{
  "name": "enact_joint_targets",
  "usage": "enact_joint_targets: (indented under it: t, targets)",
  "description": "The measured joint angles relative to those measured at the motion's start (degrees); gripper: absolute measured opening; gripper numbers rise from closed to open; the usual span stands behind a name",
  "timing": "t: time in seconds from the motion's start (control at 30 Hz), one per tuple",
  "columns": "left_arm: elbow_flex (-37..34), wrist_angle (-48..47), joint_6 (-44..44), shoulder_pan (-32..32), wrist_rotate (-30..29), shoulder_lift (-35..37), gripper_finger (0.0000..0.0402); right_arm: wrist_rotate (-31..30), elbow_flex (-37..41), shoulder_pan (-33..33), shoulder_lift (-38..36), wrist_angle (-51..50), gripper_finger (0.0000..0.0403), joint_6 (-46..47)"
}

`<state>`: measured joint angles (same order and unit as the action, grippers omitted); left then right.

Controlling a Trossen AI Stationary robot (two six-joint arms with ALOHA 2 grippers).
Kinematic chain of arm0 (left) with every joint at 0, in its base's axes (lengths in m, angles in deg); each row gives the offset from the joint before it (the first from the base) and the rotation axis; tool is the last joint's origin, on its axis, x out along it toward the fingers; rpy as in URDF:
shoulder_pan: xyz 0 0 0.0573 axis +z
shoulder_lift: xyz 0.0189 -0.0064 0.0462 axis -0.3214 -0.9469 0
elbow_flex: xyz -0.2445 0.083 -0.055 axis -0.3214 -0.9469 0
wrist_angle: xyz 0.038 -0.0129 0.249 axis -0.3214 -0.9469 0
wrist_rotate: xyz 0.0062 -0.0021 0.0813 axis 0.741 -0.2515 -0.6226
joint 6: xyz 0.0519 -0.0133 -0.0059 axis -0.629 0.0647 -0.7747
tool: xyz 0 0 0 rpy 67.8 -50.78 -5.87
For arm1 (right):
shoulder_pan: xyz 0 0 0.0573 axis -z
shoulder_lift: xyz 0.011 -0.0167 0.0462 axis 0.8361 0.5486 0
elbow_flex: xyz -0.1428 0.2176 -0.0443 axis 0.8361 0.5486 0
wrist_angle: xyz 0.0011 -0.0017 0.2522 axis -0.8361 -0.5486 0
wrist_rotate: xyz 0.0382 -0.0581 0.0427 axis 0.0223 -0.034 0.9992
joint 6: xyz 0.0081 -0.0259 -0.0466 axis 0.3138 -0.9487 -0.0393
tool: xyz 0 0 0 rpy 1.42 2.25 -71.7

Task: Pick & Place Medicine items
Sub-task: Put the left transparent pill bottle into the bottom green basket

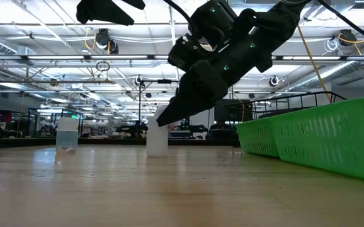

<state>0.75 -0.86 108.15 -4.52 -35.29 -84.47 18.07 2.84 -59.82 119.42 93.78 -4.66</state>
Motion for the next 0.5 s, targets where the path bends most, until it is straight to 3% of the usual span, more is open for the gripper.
enact_joint_targets:
  t: [0.27, 0.5]
  targets:
    - [0.0, 0.0, 0.0, 0.0, 0.0, 0.0, 0.0267, 0.0, 0.0, 0.0, 0.0, 0.0, 0.0125, 0.0]
    - [0.0, 0.0, 0.0, 0.0, 0.0, 0.0, 0.0267, 0.0, 0.1, 0.0, -1.4, -1.8, 0.0123, -1.4]
